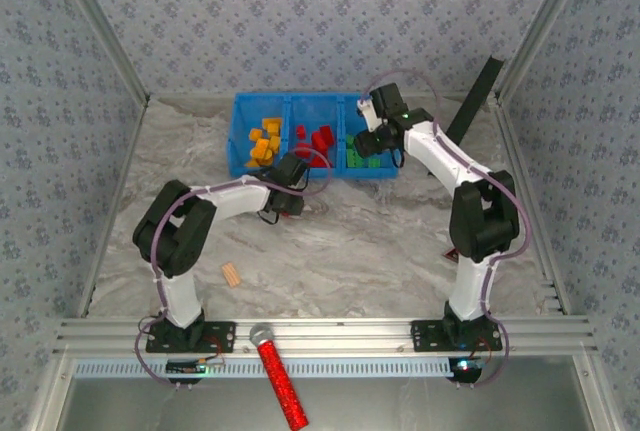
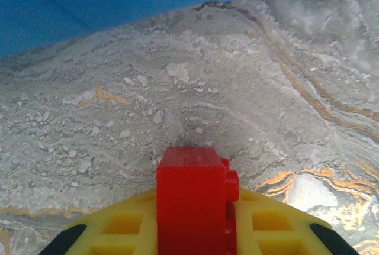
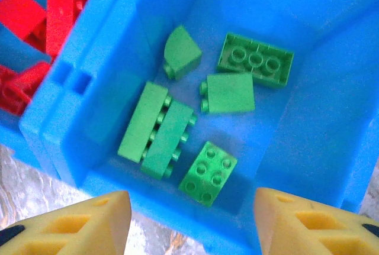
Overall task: Sort the legos into containers by color
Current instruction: Pick up the lego from the center of the table, then place the lego in the container.
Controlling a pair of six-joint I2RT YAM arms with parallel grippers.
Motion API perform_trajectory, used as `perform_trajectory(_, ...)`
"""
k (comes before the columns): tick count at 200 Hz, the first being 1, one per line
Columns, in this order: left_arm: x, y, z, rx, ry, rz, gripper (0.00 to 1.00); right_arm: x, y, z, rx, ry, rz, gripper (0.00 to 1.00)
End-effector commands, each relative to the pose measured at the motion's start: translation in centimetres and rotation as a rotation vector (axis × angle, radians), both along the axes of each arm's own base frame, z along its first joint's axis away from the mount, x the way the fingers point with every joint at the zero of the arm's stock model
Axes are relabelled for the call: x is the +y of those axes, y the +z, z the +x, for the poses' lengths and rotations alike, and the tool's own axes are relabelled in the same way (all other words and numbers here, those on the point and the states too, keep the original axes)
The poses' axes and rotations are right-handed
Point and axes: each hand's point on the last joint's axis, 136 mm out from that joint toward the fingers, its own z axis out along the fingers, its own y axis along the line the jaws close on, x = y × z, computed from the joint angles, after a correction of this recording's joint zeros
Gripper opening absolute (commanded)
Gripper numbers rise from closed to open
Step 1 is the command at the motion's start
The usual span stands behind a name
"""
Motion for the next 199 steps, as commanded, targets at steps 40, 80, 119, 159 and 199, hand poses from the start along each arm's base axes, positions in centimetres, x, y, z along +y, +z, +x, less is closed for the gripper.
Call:
perform_trajectory(40,-4.3,11.1,4.6,-0.187,-0.046,-0.176,0.16,-2.8,1.9,-7.1,0.032,-0.071,0.100,0.64)
perform_trajectory(80,-5.0,14.1,10.0,-0.288,-0.003,-0.202,0.16,-3.5,1.1,-13.2,0.086,-0.100,0.193,0.67)
perform_trajectory(119,-5.5,13.8,15.7,-0.363,0.072,-0.219,0.15,-4.1,1.1,-17.1,0.102,-0.143,0.273,0.69)
perform_trajectory(159,-7.2,12.2,20.5,-0.396,0.093,-0.233,0.15,-5.0,0.5,-19.2,0.126,-0.176,0.275,0.69)
perform_trajectory(199,-9.7,10.8,24.1,-0.407,0.061,-0.273,0.15,-5.1,0.1,-19.5,0.141,-0.194,0.279,0.69)
